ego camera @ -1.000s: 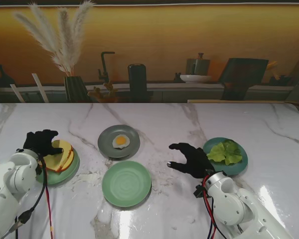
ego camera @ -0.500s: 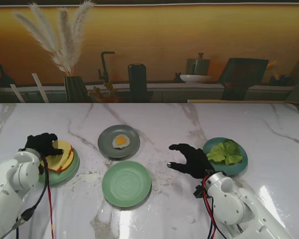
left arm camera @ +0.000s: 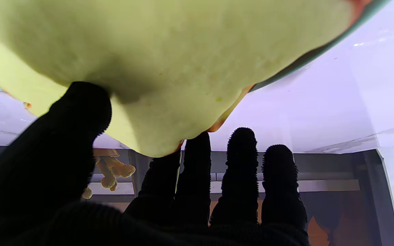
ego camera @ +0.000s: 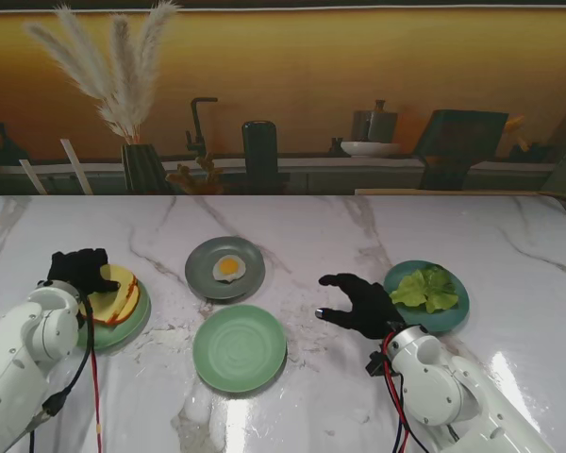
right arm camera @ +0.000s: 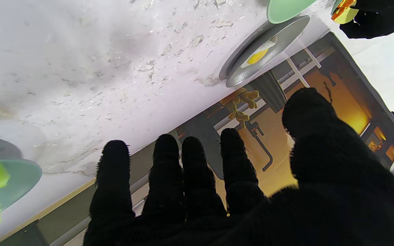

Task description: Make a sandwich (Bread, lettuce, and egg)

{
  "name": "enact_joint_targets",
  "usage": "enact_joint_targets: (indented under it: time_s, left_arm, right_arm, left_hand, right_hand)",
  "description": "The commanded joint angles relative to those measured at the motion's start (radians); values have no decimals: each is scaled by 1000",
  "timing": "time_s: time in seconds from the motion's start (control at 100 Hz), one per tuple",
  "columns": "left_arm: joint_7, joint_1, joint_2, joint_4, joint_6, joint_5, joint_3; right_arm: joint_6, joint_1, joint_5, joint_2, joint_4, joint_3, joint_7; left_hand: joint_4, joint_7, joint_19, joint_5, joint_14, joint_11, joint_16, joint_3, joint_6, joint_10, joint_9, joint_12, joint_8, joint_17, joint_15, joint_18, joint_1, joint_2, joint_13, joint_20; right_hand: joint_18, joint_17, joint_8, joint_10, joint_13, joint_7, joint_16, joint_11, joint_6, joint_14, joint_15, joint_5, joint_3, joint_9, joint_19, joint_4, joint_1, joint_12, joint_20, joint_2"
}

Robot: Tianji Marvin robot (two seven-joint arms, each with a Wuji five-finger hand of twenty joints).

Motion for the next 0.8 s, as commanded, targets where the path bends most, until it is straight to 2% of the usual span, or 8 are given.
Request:
enact_joint_targets:
  time_s: [0.0,0.17,0.19,0.26,0.36,0.38,0.52,0.79]
  left_arm:
    - [11,-4,-3,23,8,8,3]
    - [55,-9,-6,39,4,14,10]
    - [62,-10,-7,42,2,14,10]
    - [86,-11,-9,47,-7,10,9]
    - [116,-6,-14,45,-29,-1,0]
    - [120,-4,-15,42,-34,-4,-3]
    - [131,18,-23,10,-70,-34,-29]
    - [137,75,-39,-78,-112,-96,-81]
  right_arm:
    - [2,-3,2,-16,-5,-5,5]
    - [2,-2,3,-16,-4,-6,8]
    - [3,-2,4,-16,-4,-6,8]
    - [3,-2,4,-16,-3,-7,9]
    - [3,-1,5,-16,-3,-7,9]
    - [3,-1,5,-16,-2,-8,9]
    - [1,-1,4,-16,-1,-6,8]
    - [-11,-3,-2,-16,3,-4,2]
  left_hand:
    - [23,80,43,-28,-7,42,45,155,-46,-26,25,48,55,16,54,13,78,-11,36,42]
    - [7,203,101,-15,-29,130,118,220,-73,-60,76,123,160,60,143,15,133,-45,89,95]
    - [-21,230,112,-7,-35,131,136,243,-81,-64,104,223,188,73,161,17,153,-64,106,105]
    - [-60,282,135,8,-45,125,153,266,-96,-73,163,316,215,99,195,20,223,-114,138,114]
    - [-76,340,170,38,-53,98,214,273,-119,-88,253,382,233,145,234,22,304,-141,199,130]
    - [-70,354,183,47,-53,99,251,279,-124,-93,270,388,231,162,224,24,315,-134,225,135]
    - [-29,369,203,66,-50,103,270,326,-137,-101,296,380,225,205,213,23,322,-133,275,136]
    - [126,353,222,78,-24,16,262,473,-128,-90,318,333,221,329,62,31,305,-164,378,110]
  right_hand:
    - [0,-9,-4,-21,23,-2,7,-13,-1,-16,-6,18,-25,13,4,21,22,-1,22,27]
    - [0,-9,-4,-22,23,-2,7,-13,-2,-15,-6,19,-25,14,4,20,22,-1,22,25]
    - [0,-9,-4,-21,23,-3,7,-13,-5,-16,-6,17,-25,14,4,20,22,-1,22,26]
    - [0,-9,-4,-22,23,-2,7,-13,-4,-16,-6,19,-25,14,3,20,22,-1,21,25]
    - [-1,-7,-4,-22,22,-1,7,-13,-1,-14,-6,19,-25,13,5,20,22,-1,22,26]
    - [-1,-9,-4,-22,22,-1,7,-13,-3,-15,-6,20,-26,13,4,20,21,-1,22,26]
    - [-2,-7,-5,-21,21,-2,7,-13,-2,-15,-6,19,-25,12,3,20,21,-1,21,28]
    - [-4,-2,-5,-20,20,-2,7,-13,-1,-14,-5,19,-26,11,2,20,21,-1,19,28]
